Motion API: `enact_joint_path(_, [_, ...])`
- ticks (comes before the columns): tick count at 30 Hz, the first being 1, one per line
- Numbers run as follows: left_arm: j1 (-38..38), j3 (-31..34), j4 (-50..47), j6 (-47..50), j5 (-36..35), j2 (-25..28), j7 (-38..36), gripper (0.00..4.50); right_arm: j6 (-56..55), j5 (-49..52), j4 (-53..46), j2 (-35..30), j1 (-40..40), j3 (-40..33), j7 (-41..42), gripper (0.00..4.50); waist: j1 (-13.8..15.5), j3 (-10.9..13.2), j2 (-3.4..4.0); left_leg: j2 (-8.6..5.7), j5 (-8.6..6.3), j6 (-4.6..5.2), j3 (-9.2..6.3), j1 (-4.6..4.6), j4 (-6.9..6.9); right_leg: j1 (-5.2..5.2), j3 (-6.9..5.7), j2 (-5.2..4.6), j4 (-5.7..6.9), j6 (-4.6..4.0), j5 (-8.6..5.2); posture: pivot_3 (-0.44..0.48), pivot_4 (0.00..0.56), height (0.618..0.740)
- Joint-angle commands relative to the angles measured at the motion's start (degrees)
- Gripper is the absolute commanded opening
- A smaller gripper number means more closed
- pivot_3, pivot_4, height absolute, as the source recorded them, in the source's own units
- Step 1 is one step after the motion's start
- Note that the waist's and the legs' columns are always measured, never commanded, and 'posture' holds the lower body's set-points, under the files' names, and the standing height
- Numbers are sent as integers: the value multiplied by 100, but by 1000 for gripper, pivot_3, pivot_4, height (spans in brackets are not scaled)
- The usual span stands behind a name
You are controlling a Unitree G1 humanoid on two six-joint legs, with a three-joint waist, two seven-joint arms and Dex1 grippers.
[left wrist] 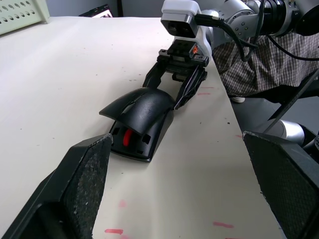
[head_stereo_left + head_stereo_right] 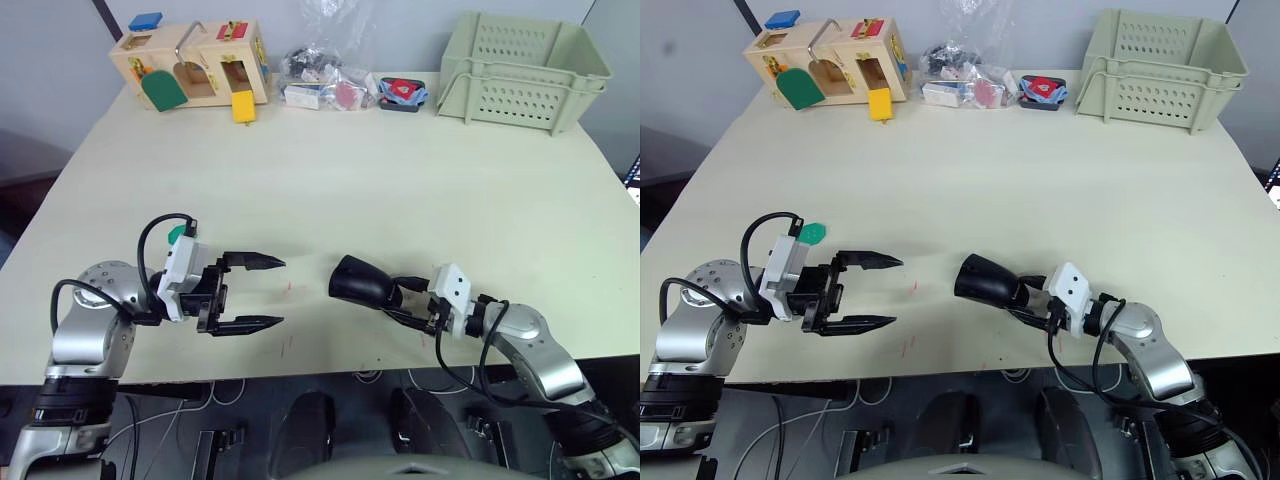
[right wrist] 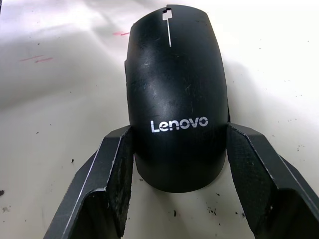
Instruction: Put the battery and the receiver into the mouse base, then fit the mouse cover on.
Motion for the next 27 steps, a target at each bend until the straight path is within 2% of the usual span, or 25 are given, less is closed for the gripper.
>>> enact_joint_path(1, [33,56,-149,-19,-51,42,-18,4500,54,27,-484,-181,-121,-77,63,2227,1,0,0,0,0,0,0,0,0,0,0,0,0,0,0,0,150,740])
enact_joint_path(7, [44,57,-158,-20,-53,37,1,4500,743,195,-1080,-588,-405,-156,113,2227,1,0,0,0,0,0,-1,0,1,0,-1,0,1,0,0,0,150,740])
enact_joint_path(12, [43,40,-153,-30,-48,17,15,4500,1901,198,-1690,-1008,-858,-28,59,2227,8,0,0,0,0,0,0,-1,4,0,-1,0,2,0,0,0,150,740])
enact_joint_path(18, [8,7,-121,-45,-31,-15,25,4500,3442,387,-2219,-1349,-1647,246,81,2227,7,0,0,0,0,0,-1,-2,4,-1,-3,0,3,-1,0,0,150,740])
enact_joint_path(22, [6,2,-104,-62,-16,-30,42,4500,4475,324,-2450,-1548,-2359,706,-8,2227,0,0,1,0,0,0,-6,-2,5,-1,-3,0,4,-1,0,0,150,740])
enact_joint_path(27, [27,5,-110,-83,-13,-35,73,4500,5270,443,-2479,-1330,-2896,1003,-258,2227,-3,0,0,0,0,0,-7,-4,5,-2,-4,-1,3,-1,0,0,150,740])
